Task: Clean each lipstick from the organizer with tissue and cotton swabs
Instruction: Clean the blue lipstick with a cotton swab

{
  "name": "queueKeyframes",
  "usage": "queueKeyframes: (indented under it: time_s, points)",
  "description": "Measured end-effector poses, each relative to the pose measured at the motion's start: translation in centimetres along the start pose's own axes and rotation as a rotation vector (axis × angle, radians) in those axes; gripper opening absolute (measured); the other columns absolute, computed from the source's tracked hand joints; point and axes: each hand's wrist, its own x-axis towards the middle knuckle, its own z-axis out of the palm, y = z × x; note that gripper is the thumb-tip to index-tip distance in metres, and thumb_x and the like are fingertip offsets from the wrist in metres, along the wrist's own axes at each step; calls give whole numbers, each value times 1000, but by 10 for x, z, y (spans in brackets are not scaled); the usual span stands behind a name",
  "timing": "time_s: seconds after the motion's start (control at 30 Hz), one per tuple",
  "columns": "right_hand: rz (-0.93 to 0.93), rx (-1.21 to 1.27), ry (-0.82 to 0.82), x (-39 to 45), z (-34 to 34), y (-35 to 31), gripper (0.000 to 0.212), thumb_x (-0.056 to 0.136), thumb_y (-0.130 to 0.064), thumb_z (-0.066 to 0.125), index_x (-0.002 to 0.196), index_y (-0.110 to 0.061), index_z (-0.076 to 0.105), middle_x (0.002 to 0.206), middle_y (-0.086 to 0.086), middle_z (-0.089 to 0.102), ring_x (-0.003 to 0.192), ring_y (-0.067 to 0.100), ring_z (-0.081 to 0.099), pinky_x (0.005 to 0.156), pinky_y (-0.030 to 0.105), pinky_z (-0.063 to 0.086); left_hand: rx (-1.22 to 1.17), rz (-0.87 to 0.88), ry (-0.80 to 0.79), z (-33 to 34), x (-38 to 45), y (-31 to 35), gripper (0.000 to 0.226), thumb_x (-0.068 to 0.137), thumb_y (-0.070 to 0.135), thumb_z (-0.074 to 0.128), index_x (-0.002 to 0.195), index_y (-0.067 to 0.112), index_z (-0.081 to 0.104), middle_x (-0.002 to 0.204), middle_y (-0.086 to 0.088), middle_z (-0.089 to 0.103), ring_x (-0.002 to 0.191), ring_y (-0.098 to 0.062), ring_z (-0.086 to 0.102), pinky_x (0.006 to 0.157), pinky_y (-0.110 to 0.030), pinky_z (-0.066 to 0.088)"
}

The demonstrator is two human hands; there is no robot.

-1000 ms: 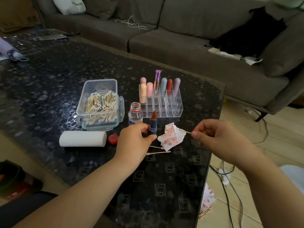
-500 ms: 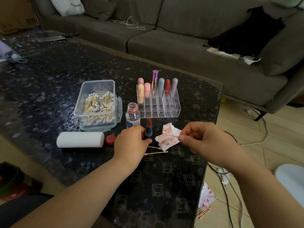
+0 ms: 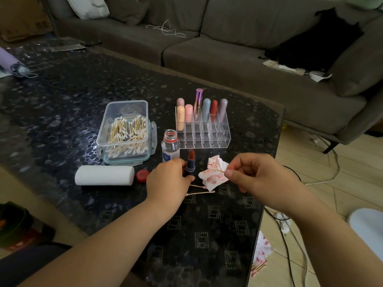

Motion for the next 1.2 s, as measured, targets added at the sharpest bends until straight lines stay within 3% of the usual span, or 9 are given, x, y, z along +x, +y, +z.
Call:
queueKeyframes:
  time_s: [0.33,0.47,0.57,0.73,0.93,1.2]
  points:
    - [-3,12,-15,0,0,-2,14,89,-26,62,76,-26,63,54,-4,58,49,7,50,48,13,42,-26,33,10,-3,-2,-1,30,84,36,67,112,26,65,102,6,68,95,-15,60,73,-30,48]
    - [1,10,-20,1,1,-2,14,89,-27,62,75,-26,63,56,-1,58,51,10,50,49,16,42,-45,70,74,-18,-8,-6,43,82,35,70,122,25,59,112,9,60,100,-9,56,68,-14,31]
    - [1,5,-17,2,2,-1,13,88,-26,63,76,-25,63,54,-5,57,48,6,48,47,12,40,-3,173,69,-35,-7,-18,41,78,27,75,117,21,60,107,10,51,102,-14,56,84,-28,44]
    - [-21,39,-7,4,7,-6,9,86,-24,66,77,-25,65,56,-9,57,50,4,47,48,13,40,215,332,-120,-47,-2,-38,48,82,33,70,127,24,56,117,9,45,115,-11,40,95,-23,35]
    - [-55,102,-8,6,10,-10,9,84,-22,67,76,-22,65,55,-8,56,51,7,46,50,17,40,260,340,-200,-39,0,-48,46,86,35,64,130,26,54,117,7,43,115,-11,39,97,-25,35]
    - [-93,83,-14,6,12,-11,10,83,-21,68,75,-25,64,57,-6,57,52,4,47,52,17,41,277,340,-182,-33,0,-50,38,91,30,58,128,26,52,119,7,43,115,-13,38,96,-26,35]
